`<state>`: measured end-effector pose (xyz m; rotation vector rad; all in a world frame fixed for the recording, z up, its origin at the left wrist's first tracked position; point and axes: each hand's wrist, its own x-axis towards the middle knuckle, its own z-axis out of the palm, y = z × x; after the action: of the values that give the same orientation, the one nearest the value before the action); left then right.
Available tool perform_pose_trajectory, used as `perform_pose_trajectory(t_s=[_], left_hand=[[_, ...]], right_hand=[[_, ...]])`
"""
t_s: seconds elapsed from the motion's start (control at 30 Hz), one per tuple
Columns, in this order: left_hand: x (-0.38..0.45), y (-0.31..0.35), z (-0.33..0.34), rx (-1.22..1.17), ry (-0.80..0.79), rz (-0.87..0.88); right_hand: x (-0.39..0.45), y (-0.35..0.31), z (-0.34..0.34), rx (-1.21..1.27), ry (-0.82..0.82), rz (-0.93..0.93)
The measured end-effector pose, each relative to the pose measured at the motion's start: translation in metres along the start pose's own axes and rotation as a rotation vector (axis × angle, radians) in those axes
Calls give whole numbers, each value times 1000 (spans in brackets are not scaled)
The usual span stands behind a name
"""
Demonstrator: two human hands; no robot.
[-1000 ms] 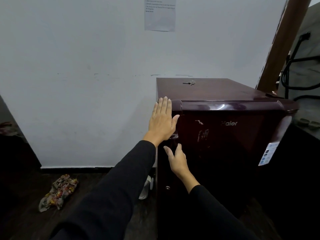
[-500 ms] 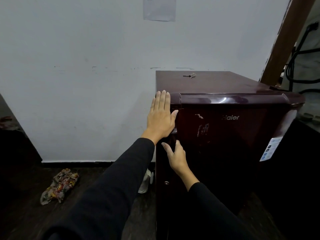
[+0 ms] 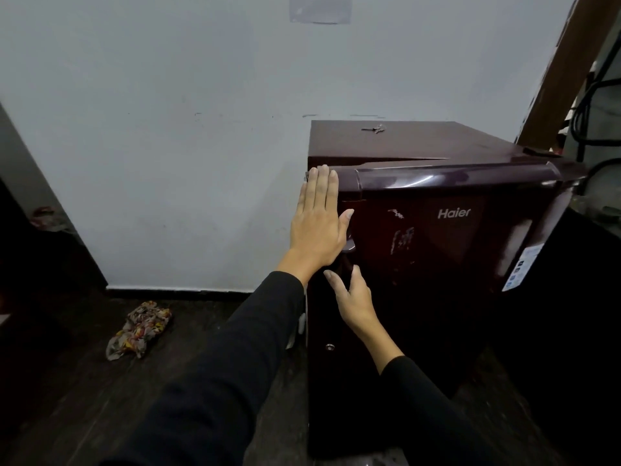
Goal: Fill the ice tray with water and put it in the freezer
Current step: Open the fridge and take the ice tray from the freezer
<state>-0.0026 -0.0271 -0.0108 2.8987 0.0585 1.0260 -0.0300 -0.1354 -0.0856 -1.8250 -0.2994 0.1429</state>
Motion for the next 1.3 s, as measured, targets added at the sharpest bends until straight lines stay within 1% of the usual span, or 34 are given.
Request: perform_pose_trajectory(t_s=[0.33, 0.5, 0.57, 0.63, 0.77, 0.87, 1.0, 1.1, 1.23, 1.3], left_hand=[[-62, 72, -37, -19, 108, -80], [-91, 109, -55, -22, 168, -78], [-103, 124, -62, -29, 197, -61], [-115, 139, -70, -45, 214, -35], [-141, 170, -87, -112, 252, 35], [-160, 193, -96, -209, 264, 74], [-182, 222, -101, -418, 288, 56], [-195, 234, -96, -572, 299, 26], [-202, 236, -74, -701, 230, -49], [-201, 236, -60, -723, 168, -64]], right_hand=[[-80, 17, -42, 19, -6, -70], [-111, 42, -65, 27, 31, -118], [-123, 52, -76, 36, 69, -152], [-139, 60, -84, 58, 147, -188], [-169, 73, -101, 28, 360, -225], [-188, 81, -118, 0, 507, -215], [-208, 85, -143, 10, 723, -247], [-218, 90, -166, 15, 852, -283], [-230, 96, -200, -30, 979, -313], [-233, 104, -218, -55, 1015, -268]])
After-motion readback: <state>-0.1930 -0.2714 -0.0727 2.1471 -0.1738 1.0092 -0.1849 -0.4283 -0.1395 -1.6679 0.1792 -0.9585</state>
